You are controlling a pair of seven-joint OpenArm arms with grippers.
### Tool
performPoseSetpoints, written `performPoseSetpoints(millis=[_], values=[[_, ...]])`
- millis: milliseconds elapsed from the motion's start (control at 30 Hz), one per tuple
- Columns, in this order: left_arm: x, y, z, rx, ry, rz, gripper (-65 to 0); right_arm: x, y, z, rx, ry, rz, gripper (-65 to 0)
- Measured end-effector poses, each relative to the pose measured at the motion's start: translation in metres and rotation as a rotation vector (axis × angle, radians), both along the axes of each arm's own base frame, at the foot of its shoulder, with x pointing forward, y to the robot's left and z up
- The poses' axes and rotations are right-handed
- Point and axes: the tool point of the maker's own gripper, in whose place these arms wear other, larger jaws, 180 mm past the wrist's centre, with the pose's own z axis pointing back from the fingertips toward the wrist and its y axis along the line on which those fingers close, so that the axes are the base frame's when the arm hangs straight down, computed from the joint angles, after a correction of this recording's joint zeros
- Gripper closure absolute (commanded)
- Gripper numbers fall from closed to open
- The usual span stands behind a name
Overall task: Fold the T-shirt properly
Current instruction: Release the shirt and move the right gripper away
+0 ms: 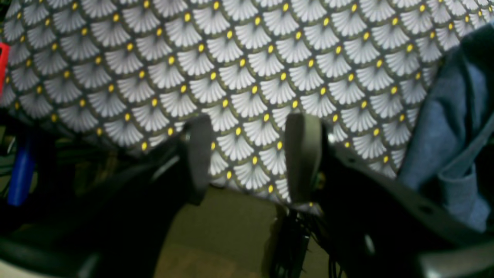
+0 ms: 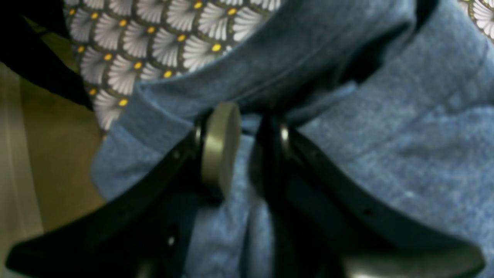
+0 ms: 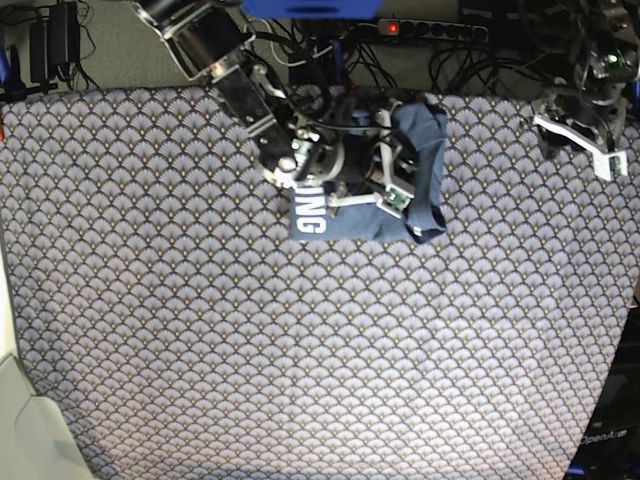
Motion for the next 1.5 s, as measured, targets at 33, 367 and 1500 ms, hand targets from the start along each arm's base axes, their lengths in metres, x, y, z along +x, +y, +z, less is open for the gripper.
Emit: performPoseSetpoints(millis=[33,367,1500], values=[[0.001,0.000,0.000,0.001,-0.002,0.000,-30.2,-0.003,0.002,0.000,-0.003,-0.003,0.011,-14.0],[0.014,-0.008,0.023,0.012,-0.073,-0.026,-30.1,-0.035,0.004,0.018,-0.032,-0.089,0.129,-14.0],[0.043,-0.117,-0.075,-0.281,0.077,-0.150,-0.3,0.098,-0.266,0.101,-0.194,-0.393,-0.573,-14.0]])
